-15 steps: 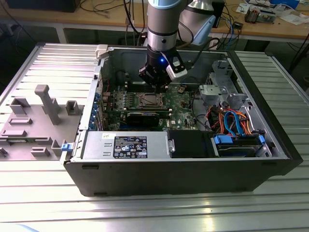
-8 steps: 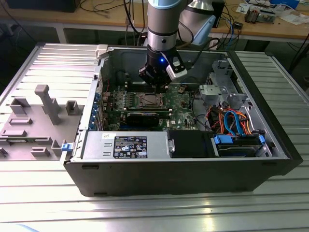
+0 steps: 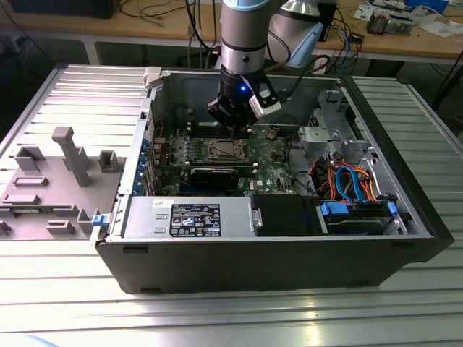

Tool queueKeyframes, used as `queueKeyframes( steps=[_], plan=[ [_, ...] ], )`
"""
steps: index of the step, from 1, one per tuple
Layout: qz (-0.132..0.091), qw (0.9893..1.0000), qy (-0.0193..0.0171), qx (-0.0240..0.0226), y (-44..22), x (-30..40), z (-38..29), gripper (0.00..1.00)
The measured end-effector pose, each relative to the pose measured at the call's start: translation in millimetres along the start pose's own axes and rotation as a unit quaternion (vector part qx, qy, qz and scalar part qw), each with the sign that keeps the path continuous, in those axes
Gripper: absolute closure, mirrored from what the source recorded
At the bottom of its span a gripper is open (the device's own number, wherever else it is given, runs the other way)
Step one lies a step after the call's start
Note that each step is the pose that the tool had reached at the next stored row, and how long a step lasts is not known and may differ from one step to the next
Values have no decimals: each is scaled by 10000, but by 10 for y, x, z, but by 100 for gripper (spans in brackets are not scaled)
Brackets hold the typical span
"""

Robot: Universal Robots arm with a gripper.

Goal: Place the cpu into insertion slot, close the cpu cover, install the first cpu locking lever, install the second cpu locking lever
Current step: 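Install the second cpu locking lever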

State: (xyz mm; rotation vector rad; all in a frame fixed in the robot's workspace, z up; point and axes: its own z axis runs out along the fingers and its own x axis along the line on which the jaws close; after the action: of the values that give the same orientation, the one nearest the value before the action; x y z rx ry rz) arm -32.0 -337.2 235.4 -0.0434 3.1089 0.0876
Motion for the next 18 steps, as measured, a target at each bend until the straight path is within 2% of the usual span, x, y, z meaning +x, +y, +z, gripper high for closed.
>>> queueKeyframes(
  steps=[15, 18],
  plan=[
    [0, 10000, 0, 2, -34, 1, -2, 89],
    [0, 10000, 0, 2, -32, 0, -27, 89]
  ],
)
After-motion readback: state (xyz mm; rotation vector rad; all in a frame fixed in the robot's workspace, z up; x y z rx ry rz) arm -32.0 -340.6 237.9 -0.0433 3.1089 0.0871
